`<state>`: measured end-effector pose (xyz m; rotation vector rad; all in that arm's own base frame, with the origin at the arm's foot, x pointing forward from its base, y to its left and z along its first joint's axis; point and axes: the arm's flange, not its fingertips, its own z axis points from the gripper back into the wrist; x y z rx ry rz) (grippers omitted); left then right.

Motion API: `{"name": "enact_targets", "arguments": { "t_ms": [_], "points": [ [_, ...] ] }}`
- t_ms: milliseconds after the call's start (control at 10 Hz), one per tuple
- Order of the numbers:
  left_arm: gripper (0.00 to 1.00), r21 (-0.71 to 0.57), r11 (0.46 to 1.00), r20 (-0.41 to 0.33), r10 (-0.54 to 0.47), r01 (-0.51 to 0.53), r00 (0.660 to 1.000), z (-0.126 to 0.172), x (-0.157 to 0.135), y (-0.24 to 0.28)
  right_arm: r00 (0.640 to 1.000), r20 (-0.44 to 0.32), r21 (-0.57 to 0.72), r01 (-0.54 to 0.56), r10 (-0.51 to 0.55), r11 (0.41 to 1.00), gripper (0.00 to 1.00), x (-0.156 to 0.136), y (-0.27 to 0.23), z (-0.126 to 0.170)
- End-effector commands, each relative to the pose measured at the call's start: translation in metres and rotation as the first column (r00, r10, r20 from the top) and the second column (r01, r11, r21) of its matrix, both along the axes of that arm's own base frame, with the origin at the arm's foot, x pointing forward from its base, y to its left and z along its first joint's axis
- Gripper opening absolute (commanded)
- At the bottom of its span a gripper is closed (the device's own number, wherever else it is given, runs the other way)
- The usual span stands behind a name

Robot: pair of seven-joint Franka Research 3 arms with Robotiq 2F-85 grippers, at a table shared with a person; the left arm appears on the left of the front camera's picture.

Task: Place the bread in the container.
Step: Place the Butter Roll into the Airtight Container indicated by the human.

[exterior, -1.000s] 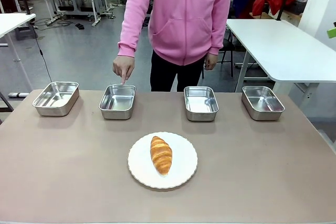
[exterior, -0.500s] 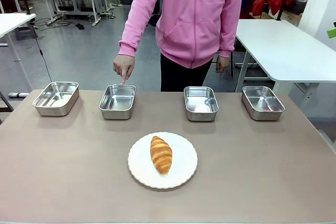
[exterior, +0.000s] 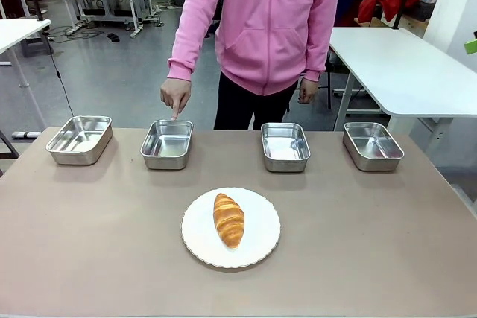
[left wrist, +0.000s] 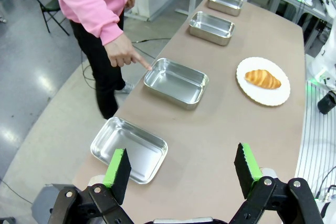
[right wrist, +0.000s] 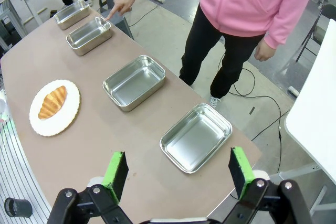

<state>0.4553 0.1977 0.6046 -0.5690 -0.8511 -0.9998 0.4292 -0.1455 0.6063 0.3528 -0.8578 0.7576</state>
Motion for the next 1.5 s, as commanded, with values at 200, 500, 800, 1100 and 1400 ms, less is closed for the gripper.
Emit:
{"name": "enact_targets", "arguments": {
  "t_ms": [200,500,800,1100,1400],
  "points": [
    [1.0,0.036,0.991,-0.121,0.13,-0.126,0.984,0.002,0.027,-0.057,1.0,0.004,0.0,-0.001,0.001,1.0,1.0,0.0,0.001,0.001],
    [1.0,0.148,0.961,-0.215,0.26,-0.231,0.941,0.005,0.045,-0.193,1.0,0.004,0.0,-0.001,0.001,1.0,1.0,0.0,0.001,0.001],
    [1.0,0.27,0.895,-0.357,0.436,-0.356,0.826,-0.027,0.052,-0.314,1.0,0.004,0.0,-0.001,0.001,1.0,1.0,0.0,0.001,0.001],
    [1.0,0.426,0.794,-0.468,0.603,-0.434,0.646,-0.079,0.025,-0.426,1.0,0.004,0.0,-0.001,0.001,1.0,1.0,0.0,0.001,0.001],
    [1.0,0.517,0.753,-0.503,0.652,-0.407,0.568,-0.145,-0.016,-0.471,1.0,0.004,0.0,-0.001,0.001,1.0,1.0,0.0,0.001,0.001]
  ]
}}
